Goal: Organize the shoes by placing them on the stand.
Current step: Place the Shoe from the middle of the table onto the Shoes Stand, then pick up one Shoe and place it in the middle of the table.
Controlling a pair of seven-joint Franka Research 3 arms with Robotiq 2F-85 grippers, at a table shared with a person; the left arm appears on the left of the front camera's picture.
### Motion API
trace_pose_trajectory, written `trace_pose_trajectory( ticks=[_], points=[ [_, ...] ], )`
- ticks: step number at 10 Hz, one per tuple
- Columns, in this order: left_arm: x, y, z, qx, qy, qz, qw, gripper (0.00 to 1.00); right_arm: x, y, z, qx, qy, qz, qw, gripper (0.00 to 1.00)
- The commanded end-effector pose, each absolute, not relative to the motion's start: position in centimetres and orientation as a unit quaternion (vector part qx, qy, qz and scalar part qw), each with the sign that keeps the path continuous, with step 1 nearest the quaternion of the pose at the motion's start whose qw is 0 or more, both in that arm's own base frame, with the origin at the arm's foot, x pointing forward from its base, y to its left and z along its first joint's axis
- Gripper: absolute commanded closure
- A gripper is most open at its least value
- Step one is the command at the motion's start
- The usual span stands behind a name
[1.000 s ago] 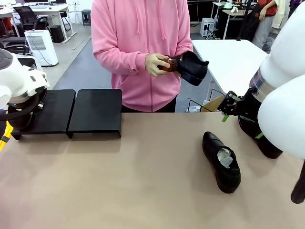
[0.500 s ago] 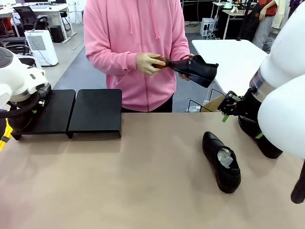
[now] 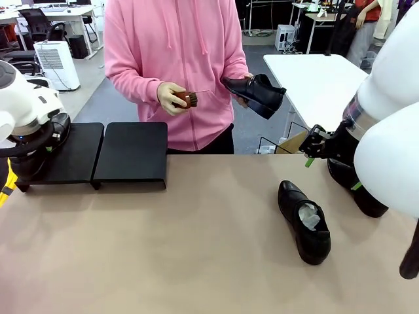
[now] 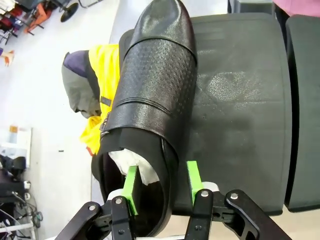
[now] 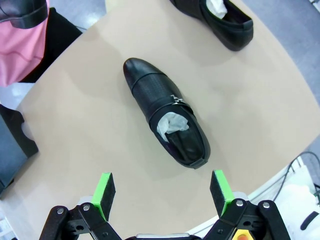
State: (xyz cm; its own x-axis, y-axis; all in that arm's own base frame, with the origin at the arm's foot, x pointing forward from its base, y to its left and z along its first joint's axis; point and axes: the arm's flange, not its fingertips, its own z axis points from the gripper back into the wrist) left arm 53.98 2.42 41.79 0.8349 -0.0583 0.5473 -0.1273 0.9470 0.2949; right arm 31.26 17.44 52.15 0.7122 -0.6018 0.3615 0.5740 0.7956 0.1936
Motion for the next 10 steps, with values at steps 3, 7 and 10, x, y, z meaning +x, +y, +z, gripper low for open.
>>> trace_pose_trajectory(
  ticks=[3,7,10],
  points=[
    [54.0,2.5,41.6,0.163,-0.284,0.014,0.945,0.51,31.6,17.6,52.4,0.045,-0.205,-0.312,0.927,0.0],
    [54.0,2.5,41.6,0.163,-0.284,0.014,0.945,0.51,31.6,17.6,52.4,0.045,-0.205,-0.312,0.927,0.0],
    [52.4,0.0,43.7,0.138,-0.293,-0.001,0.946,0.51,31.6,17.6,52.4,0.045,-0.205,-0.312,0.927,0.0]
  ],
)
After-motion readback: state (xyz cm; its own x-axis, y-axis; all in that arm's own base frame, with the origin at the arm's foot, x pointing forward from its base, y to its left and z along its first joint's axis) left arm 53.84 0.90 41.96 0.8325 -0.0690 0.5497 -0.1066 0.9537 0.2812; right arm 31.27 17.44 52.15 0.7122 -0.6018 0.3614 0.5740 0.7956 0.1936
